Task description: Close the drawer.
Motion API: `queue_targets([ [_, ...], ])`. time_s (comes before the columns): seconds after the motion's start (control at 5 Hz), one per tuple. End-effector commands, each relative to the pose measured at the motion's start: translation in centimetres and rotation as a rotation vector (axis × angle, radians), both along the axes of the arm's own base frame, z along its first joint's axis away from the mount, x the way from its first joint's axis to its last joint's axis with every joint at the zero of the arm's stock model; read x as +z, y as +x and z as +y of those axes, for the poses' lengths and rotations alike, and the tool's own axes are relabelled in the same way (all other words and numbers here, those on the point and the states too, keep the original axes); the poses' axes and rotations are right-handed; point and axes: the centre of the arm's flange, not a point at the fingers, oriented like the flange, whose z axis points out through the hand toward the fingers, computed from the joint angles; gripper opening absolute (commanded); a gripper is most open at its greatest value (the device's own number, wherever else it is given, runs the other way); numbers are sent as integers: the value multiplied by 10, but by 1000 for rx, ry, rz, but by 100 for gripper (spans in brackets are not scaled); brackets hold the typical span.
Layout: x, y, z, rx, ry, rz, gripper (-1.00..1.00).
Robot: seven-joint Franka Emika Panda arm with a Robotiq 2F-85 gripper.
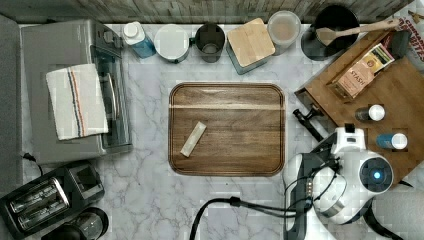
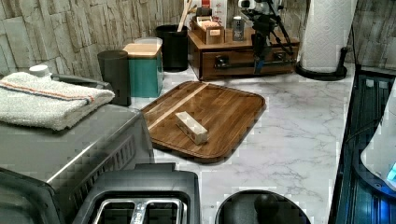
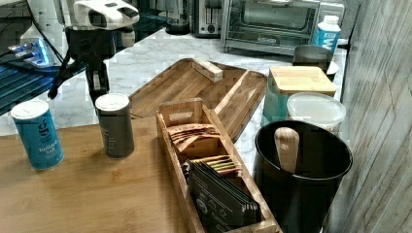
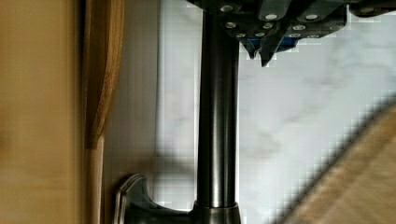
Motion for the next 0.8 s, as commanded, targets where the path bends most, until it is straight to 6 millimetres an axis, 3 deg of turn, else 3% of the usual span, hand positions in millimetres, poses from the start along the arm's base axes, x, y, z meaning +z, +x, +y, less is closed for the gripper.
queue_targets([
  [0.2, 90, 51, -29, 41, -191, -314, -100],
  [0.8, 90, 52, -29, 42, -192, -314, -100],
])
